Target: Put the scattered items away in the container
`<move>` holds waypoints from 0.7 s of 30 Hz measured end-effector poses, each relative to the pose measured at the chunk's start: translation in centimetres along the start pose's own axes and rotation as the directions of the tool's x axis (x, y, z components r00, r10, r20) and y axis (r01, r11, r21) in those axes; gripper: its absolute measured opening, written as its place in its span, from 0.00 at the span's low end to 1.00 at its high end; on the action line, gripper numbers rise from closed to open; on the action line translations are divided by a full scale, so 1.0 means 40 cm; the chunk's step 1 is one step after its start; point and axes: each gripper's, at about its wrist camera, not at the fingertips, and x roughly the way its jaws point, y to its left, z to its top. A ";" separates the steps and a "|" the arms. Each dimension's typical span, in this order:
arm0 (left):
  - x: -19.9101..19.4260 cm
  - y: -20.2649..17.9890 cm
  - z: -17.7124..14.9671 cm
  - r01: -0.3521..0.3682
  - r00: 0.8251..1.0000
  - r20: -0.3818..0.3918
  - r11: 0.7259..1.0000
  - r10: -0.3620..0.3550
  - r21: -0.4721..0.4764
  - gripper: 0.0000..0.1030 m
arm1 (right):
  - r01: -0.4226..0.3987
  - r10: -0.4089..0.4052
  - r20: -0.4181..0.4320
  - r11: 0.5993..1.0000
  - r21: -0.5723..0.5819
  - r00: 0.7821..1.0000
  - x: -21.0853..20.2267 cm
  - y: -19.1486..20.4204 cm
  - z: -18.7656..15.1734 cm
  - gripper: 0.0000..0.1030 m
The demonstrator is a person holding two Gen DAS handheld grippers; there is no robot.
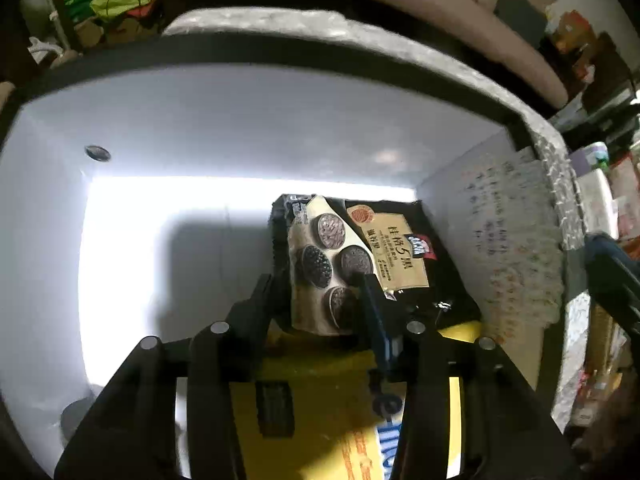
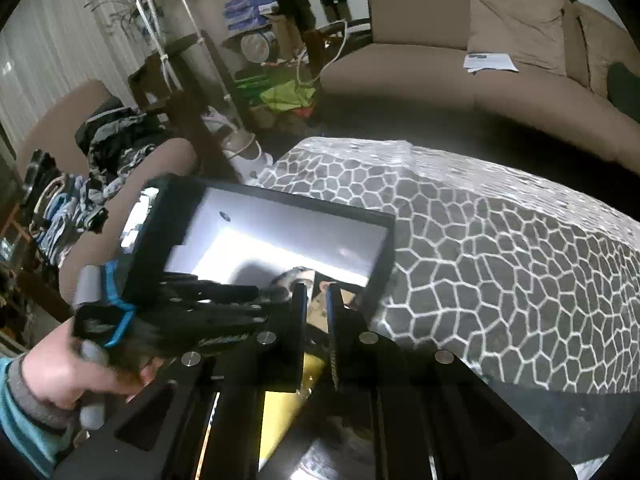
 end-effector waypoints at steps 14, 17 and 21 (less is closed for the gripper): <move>-0.252 0.019 -0.165 0.103 0.970 0.224 0.994 -0.093 -0.036 0.70 | 0.011 -0.008 -0.028 0.994 0.110 1.000 -0.120 -0.114 -0.162 0.26; -0.336 -0.044 -0.267 0.140 0.948 0.284 0.990 -0.143 0.031 0.71 | -0.007 0.014 -0.049 0.990 0.142 0.999 -0.151 -0.131 -0.236 0.26; -0.413 -0.129 -0.399 0.217 0.922 0.308 0.972 -0.233 0.084 0.71 | -0.033 0.045 -0.067 0.985 0.172 0.997 -0.206 -0.133 -0.332 0.26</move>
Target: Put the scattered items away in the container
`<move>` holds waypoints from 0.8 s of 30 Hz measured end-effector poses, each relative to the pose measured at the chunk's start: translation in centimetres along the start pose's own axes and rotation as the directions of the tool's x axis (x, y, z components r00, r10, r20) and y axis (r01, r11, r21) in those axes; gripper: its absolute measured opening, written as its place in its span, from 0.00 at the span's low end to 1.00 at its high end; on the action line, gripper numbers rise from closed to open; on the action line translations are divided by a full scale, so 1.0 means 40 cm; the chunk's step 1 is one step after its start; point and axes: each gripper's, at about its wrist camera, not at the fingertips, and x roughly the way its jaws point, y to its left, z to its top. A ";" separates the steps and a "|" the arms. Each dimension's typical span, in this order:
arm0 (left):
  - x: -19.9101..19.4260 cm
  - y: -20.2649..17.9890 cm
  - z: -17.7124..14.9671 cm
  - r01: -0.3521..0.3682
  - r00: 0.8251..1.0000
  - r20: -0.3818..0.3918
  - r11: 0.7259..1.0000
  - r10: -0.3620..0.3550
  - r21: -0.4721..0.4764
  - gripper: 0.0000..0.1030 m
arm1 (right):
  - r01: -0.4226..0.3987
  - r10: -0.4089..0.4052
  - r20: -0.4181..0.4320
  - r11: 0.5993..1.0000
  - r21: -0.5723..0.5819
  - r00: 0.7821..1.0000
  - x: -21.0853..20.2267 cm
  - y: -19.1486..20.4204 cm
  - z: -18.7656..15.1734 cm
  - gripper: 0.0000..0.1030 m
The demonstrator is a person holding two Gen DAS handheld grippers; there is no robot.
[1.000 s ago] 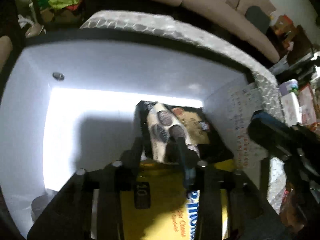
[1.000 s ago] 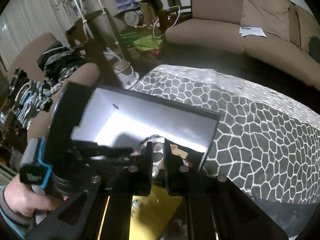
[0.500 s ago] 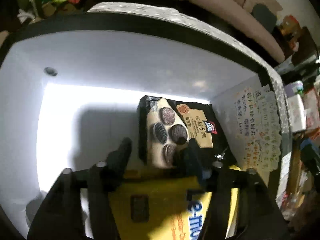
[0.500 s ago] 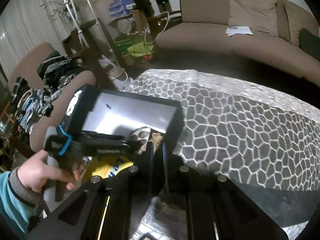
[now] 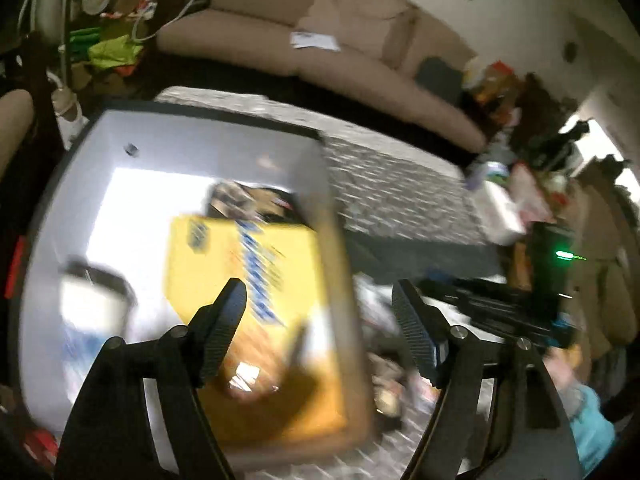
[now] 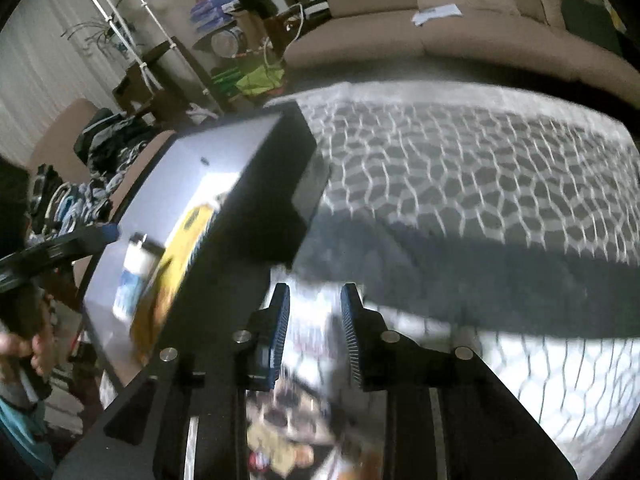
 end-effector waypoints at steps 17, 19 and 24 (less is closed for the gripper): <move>0.070 -0.102 -0.440 -0.036 0.999 -0.019 0.992 0.034 -0.124 0.74 | -0.178 0.190 -0.042 0.963 0.201 0.981 -0.061 0.010 -0.389 0.34; 0.097 -0.081 -0.445 -0.043 0.999 -0.025 0.989 0.040 -0.144 0.77 | -0.181 0.195 -0.038 0.954 0.239 0.980 -0.049 0.002 -0.413 0.34; 0.135 -0.071 -0.460 -0.050 0.998 -0.031 0.990 0.046 -0.130 0.81 | -0.186 0.198 -0.007 0.931 0.313 0.980 -0.013 -0.027 -0.439 0.42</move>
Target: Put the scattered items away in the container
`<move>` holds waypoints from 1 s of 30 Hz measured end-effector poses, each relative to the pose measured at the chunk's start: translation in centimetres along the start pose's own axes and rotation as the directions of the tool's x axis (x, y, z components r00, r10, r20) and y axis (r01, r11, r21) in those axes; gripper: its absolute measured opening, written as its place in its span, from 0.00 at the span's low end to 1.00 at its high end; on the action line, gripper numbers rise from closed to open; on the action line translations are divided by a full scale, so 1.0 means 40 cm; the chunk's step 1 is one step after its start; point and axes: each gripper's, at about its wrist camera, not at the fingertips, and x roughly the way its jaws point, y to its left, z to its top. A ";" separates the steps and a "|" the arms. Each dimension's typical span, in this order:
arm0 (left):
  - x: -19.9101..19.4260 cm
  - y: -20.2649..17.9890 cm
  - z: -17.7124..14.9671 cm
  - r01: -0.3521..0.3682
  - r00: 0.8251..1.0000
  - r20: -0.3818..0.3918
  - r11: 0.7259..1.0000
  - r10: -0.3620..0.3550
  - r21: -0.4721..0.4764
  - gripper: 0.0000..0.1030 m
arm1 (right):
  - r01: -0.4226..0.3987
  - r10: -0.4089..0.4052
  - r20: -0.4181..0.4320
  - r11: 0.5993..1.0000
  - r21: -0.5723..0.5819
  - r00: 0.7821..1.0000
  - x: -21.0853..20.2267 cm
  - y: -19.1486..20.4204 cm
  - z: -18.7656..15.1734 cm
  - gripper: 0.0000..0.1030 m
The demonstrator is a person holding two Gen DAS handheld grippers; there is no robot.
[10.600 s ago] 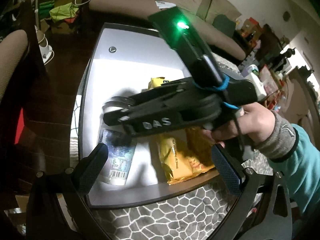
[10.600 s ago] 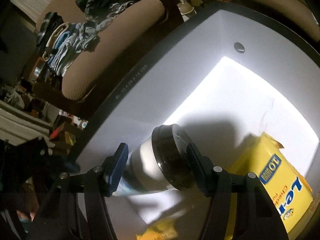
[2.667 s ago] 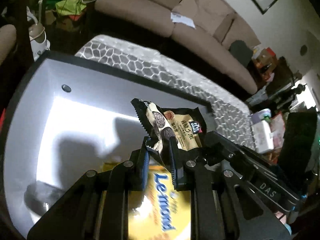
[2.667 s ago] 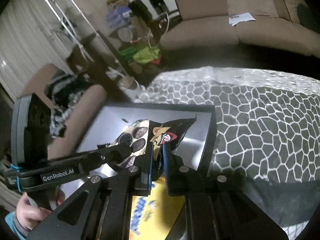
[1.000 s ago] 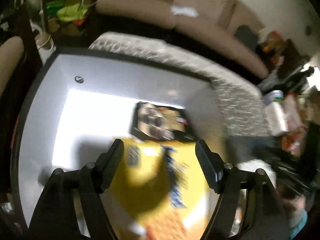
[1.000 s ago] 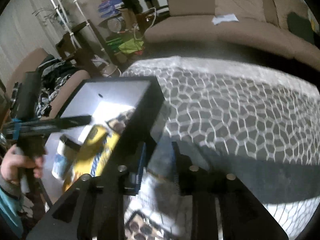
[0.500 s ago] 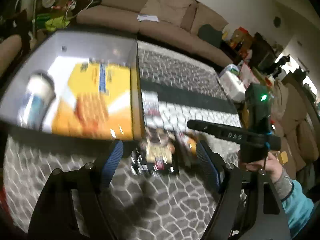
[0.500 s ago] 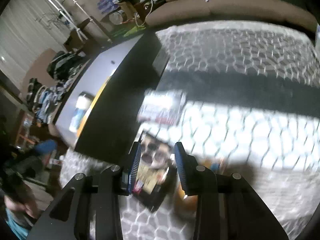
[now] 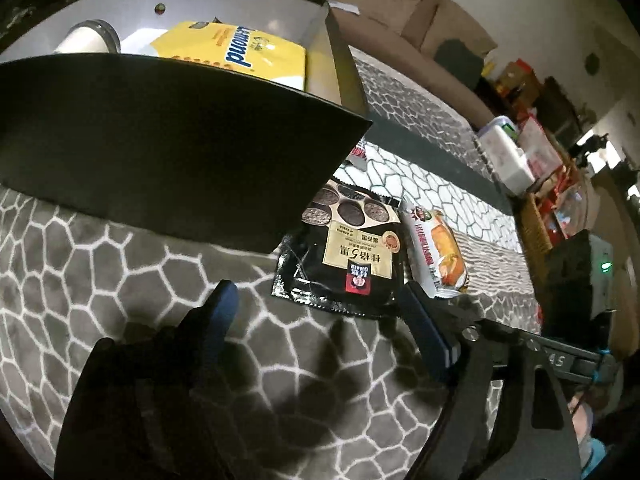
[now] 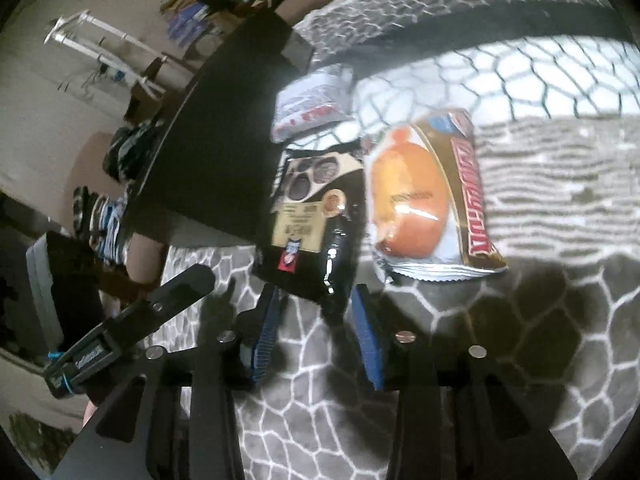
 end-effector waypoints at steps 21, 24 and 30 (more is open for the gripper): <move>0.035 0.023 0.010 0.006 1.000 -0.011 0.999 -0.006 -0.041 0.99 | 0.074 -0.071 0.101 0.997 -0.032 0.992 -0.021 0.021 -0.011 0.99; 0.038 0.026 0.012 0.006 1.000 -0.007 0.998 -0.006 -0.056 0.99 | 0.106 -0.102 0.094 0.994 -0.038 0.990 -0.017 0.018 -0.006 0.84; 0.050 0.032 0.014 0.045 0.999 -0.024 0.996 -0.047 -0.080 0.99 | 0.081 -0.079 0.081 0.996 -0.024 0.994 0.007 0.017 0.015 0.70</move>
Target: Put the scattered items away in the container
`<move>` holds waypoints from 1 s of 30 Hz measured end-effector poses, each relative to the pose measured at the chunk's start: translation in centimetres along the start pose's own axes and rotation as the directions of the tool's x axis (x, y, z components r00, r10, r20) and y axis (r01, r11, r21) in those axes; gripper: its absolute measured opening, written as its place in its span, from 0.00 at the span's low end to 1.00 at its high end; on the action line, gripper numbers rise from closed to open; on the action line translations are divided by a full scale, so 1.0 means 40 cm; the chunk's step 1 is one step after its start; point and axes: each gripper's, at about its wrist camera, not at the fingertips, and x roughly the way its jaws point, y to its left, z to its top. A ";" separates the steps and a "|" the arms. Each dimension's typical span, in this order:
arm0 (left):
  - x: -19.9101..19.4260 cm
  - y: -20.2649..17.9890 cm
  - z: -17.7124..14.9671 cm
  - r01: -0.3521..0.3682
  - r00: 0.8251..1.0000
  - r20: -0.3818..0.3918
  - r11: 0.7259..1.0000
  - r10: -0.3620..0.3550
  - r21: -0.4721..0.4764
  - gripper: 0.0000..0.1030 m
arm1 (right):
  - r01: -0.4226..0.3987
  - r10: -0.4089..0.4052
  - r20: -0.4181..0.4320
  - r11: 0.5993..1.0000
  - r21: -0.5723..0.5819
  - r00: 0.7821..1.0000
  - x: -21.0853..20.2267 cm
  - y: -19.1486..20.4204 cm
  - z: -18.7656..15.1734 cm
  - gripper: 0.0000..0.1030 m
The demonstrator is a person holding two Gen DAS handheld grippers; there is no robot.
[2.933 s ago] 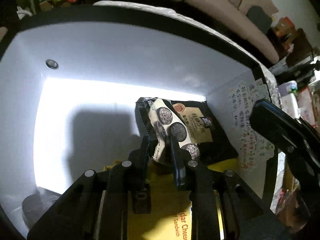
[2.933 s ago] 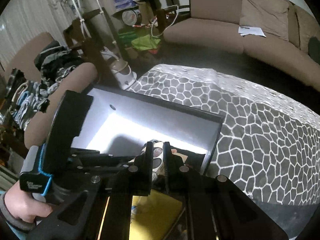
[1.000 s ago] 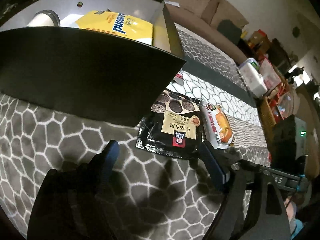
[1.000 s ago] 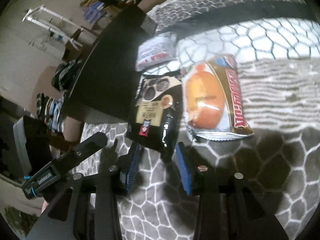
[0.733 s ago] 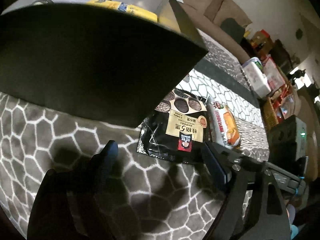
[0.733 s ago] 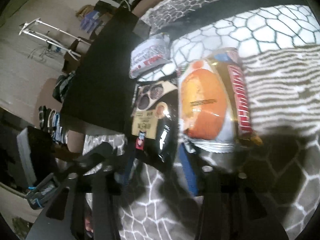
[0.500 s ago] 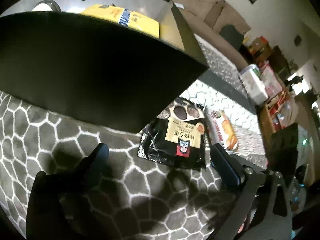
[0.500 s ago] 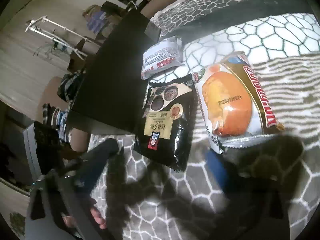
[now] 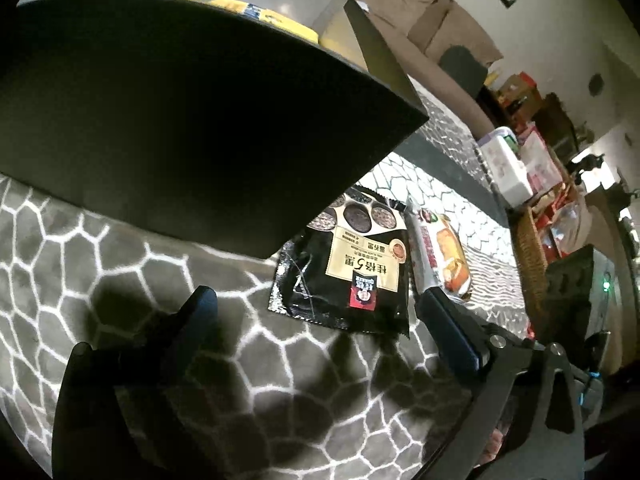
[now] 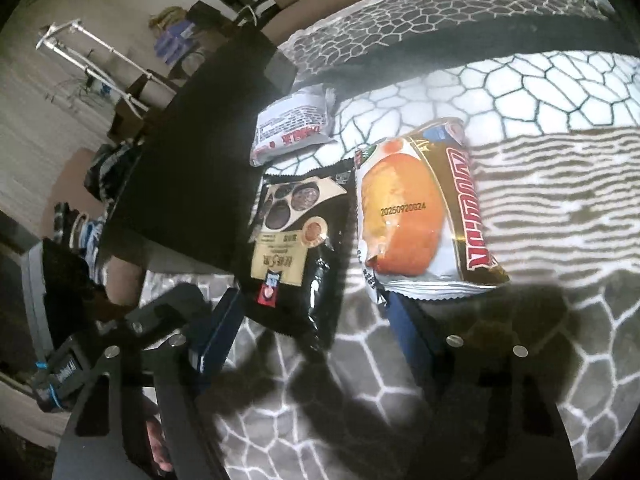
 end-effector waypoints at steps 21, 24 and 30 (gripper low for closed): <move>0.031 -0.036 -0.005 -0.001 0.999 -0.045 0.999 0.003 0.038 0.39 | -0.007 0.005 -0.055 1.000 -0.027 0.998 0.040 0.023 -0.011 0.13; 0.020 -0.035 -0.005 -0.042 0.999 -0.031 0.998 0.043 0.036 0.56 | 0.011 -0.013 -0.048 0.999 -0.039 0.999 0.020 0.024 -0.013 0.18; -0.048 -0.093 -0.039 -0.139 0.987 0.098 0.979 0.125 0.151 1.00 | 0.059 -0.054 0.058 0.994 -0.089 0.997 -0.110 0.007 -0.013 0.93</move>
